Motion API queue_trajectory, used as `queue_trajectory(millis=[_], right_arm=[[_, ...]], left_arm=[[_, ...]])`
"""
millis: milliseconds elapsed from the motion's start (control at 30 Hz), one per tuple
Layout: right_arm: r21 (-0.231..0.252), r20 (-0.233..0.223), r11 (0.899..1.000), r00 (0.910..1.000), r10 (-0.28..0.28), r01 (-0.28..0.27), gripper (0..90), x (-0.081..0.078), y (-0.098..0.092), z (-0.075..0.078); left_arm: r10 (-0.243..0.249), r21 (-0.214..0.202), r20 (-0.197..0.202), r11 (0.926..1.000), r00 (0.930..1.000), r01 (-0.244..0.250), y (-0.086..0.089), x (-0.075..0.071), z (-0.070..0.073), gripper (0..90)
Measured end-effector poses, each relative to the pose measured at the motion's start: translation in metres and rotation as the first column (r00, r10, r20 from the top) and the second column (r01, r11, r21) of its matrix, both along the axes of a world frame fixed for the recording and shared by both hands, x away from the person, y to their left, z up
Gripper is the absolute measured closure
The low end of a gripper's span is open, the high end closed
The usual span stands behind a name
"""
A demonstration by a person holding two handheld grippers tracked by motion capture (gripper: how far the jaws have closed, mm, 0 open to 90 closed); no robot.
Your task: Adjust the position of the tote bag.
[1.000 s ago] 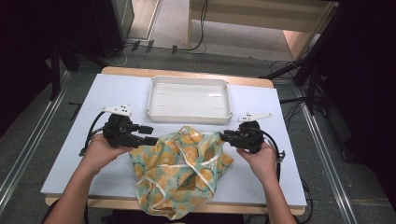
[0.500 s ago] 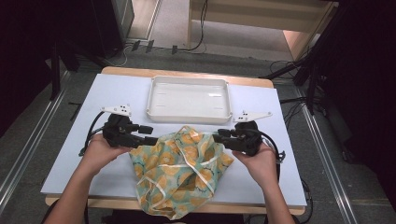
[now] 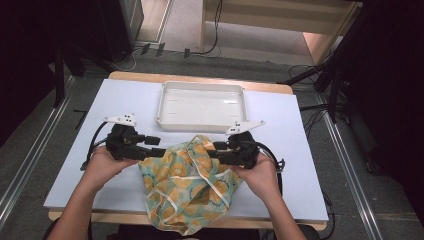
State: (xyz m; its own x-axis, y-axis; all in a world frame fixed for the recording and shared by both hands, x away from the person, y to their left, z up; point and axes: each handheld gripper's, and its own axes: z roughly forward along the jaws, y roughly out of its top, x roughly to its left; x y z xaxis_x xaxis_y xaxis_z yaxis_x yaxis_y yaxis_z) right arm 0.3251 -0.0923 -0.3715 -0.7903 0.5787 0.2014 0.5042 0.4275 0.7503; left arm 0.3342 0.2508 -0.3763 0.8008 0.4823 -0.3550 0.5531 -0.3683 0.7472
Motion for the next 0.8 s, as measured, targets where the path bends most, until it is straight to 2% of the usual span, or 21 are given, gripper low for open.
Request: queue_trajectory(millis=[167,400,567,800], right_arm=[[0.014,-0.008,1.000,0.9996,0.027,-0.027,54.9,0.001,0.010,0.000],[-0.001,-0.014,0.997,0.9972,0.074,-0.074,45.6,0.002,0.029,0.000],[-0.004,0.000,0.995,0.9955,0.095,-0.095,44.0,0.000,0.040,0.001],[-0.028,-0.008,0.992,0.9927,0.120,-0.121,45.5,0.001,0.059,-0.002]], left_arm=[[0.011,0.003,0.000,0.9999,0.9999,-0.011,0.003,-0.003,0.000,40.5],[0.035,0.003,0.001,0.9994,0.9994,-0.035,0.009,-0.009,-0.001,40.4],[0.052,0.001,0.005,0.9986,0.9986,-0.052,0.012,-0.014,-0.001,40.5],[0.064,0.006,0.007,0.9979,0.9979,-0.064,0.014,-0.019,-0.002,40.5]])
